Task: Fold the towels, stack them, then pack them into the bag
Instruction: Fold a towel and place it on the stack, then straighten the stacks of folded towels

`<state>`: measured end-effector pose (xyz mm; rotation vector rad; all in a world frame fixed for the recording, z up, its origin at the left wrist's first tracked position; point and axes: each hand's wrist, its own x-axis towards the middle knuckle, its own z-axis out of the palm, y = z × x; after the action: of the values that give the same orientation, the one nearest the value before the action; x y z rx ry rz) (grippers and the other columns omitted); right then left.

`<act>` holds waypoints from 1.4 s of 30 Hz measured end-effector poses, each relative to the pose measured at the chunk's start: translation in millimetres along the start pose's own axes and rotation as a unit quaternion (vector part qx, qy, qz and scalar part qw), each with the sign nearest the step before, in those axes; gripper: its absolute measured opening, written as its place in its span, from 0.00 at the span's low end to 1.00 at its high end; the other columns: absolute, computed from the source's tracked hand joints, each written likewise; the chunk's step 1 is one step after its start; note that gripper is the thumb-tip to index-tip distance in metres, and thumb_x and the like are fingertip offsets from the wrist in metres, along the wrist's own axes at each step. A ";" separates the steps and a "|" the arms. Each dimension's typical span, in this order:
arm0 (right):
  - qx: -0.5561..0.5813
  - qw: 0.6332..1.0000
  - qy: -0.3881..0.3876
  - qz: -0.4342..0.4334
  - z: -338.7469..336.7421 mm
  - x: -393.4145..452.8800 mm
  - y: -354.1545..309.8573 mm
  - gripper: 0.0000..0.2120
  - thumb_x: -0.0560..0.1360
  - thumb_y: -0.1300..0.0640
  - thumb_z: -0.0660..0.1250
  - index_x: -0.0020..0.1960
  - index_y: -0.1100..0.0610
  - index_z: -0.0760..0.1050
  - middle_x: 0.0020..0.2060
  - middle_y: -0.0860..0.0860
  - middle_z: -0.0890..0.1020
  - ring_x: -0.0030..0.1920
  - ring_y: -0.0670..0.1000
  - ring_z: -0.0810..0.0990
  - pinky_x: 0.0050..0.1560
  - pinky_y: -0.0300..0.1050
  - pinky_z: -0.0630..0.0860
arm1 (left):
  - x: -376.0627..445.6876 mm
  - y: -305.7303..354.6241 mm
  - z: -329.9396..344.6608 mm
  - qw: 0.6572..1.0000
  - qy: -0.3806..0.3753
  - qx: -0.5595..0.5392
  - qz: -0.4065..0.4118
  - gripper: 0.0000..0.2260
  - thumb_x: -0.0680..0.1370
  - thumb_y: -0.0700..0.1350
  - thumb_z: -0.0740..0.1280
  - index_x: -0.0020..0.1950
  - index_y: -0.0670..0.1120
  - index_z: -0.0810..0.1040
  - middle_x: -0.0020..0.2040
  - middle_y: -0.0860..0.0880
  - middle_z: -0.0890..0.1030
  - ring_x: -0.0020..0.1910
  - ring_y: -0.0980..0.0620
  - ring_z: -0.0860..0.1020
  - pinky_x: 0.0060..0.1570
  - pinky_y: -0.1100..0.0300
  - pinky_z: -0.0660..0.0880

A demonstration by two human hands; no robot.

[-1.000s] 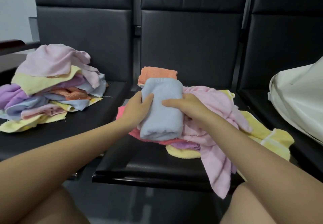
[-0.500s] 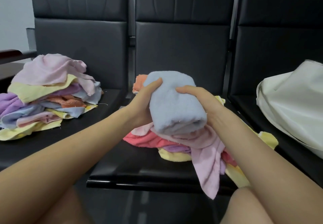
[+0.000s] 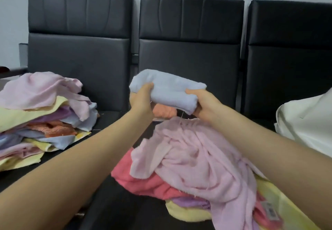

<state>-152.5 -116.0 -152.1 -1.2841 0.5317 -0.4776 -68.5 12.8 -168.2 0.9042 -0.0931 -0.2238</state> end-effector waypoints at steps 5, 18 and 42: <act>-0.106 0.993 0.025 -0.035 18.9 85.3 -13.7 0.20 0.77 0.65 0.62 0.68 0.63 0.68 0.52 0.60 0.77 0.49 0.58 0.79 0.53 0.53 0.79 | 75.2 -8.0 -7.6 0.984 0.016 0.148 0.096 0.23 0.75 0.39 0.68 0.69 0.48 0.69 0.61 0.46 0.76 0.51 0.49 0.78 0.45 0.56 0.81; -0.432 0.901 0.014 -0.032 23.7 192.0 68.3 0.28 0.77 0.41 0.57 0.72 0.54 0.64 0.63 0.56 0.74 0.59 0.59 0.76 0.56 0.49 0.74 | 184.1 -54.0 -63.6 0.697 0.013 0.715 0.043 0.33 0.71 0.69 0.55 0.66 0.49 0.74 0.63 0.41 0.73 0.62 0.41 0.71 0.60 0.47 0.70; -0.558 0.815 0.059 -0.144 -137.6 -94.2 67.9 0.17 0.75 0.43 0.67 0.51 0.58 0.74 0.44 0.50 0.76 0.45 0.53 0.75 0.38 0.45 0.68 | -117.3 -34.2 -44.0 0.544 -0.301 0.759 0.196 0.16 0.75 0.59 0.67 0.57 0.51 0.77 0.47 0.53 0.73 0.48 0.52 0.72 0.43 0.58 0.64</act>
<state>-308.6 -149.1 -235.4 -2.5108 0.7645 -0.5048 -180.2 53.3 -220.6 2.4905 -1.3130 0.0550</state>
